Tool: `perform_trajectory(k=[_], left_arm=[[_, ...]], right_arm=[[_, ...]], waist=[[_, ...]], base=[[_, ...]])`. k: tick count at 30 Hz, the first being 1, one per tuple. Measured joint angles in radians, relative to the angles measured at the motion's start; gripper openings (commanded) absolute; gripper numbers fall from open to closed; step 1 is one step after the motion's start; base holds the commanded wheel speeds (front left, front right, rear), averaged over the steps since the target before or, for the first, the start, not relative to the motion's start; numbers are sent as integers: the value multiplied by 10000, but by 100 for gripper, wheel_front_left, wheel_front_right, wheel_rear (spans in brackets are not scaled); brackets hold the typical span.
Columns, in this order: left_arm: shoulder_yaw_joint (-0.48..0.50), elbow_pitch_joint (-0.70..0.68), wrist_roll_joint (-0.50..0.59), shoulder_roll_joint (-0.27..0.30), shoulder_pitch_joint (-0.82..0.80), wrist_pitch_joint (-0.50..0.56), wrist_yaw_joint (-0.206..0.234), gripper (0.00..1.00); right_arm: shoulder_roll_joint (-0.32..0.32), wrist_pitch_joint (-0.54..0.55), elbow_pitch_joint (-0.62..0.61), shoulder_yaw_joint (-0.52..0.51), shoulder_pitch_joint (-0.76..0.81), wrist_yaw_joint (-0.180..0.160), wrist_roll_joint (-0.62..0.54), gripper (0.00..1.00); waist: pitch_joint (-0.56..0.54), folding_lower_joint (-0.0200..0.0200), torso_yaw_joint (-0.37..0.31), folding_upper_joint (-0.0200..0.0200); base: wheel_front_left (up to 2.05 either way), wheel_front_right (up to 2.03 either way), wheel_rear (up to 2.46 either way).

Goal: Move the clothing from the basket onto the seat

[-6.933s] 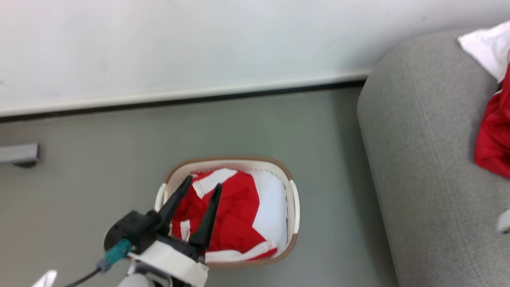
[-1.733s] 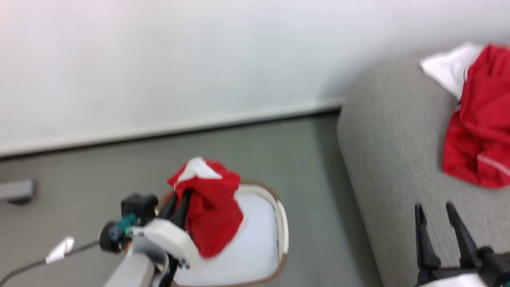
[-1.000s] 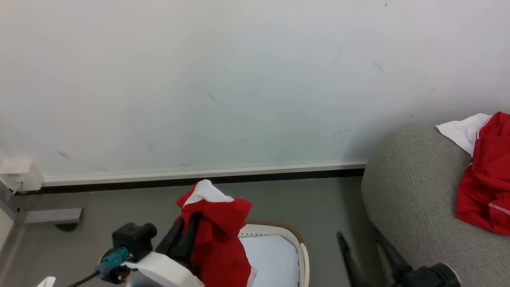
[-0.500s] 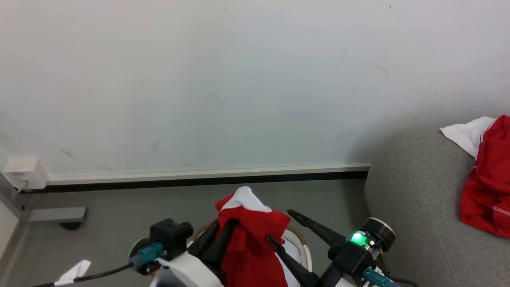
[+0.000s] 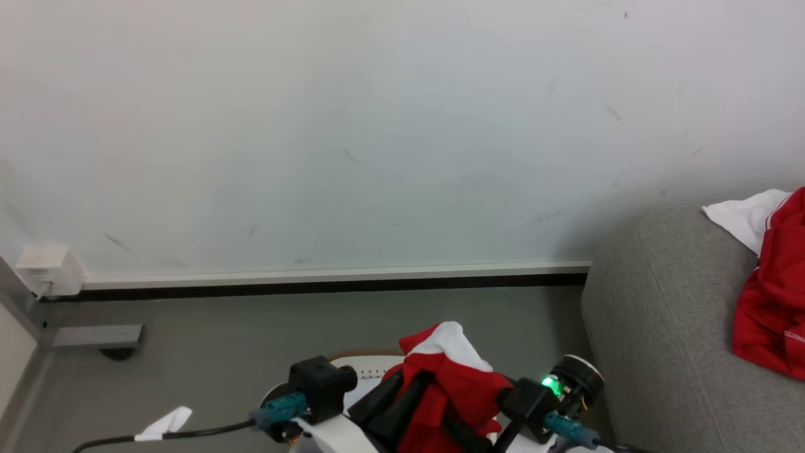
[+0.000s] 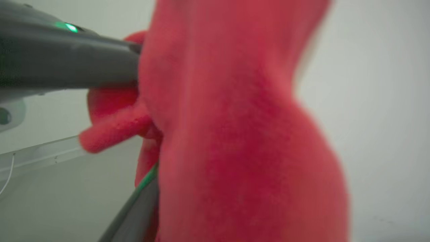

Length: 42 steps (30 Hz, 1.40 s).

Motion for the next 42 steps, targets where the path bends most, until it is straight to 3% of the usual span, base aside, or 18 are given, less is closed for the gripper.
perform_trajectory(k=[2, 5, 7, 8, 9, 18, 31, 42], left_arm=[[-31, -29, -36, 10, 1, 44, -27, 0], [-23, -56, -100, 33, 2, 42, -27, 0], [-21, -54, -38, 100, 0, -52, -10, 37], [-21, -52, 2, 123, -1, -63, 15, 50], [-15, -42, 2, 127, 0, -128, 19, 98], [17, 132, 199, 213, -23, -617, 119, 100], [-575, 564, 640, -10, -226, -1166, 58, 100], [-924, 830, 821, -121, -384, -1381, 15, 100]], right_arm=[[128, -2, 88, -211, -48, 0, 111, 0], [249, 0, 153, -401, -45, 0, 232, 0], [274, 0, 159, -633, -31, 0, 397, 0], [265, 0, 159, -736, -20, 0, 439, 0], [238, 0, 159, -848, -9, 0, 443, 0], [-307, 4, -198, -2234, 186, 0, 385, 0], [-1018, 4, -1007, -4190, 709, 0, -198, 0], [-1166, 6, -1576, -5300, 992, 0, -512, 0]], waist=[[20, 0, -17, 0], [52, 0, -56, 0], [70, 0, -91, 0], [76, 0, -113, 0], [82, 0, -137, 0], [223, 0, -639, 0], [506, 0, -2358, 0], [961, 0, -3104, 0]], base=[[0, 0, 0], [0, 0, 0], [0, 0, 0], [0, 0, 0], [0, 0, 0], [0, 0, 0], [0, 0, 0], [0, 0, 0]])
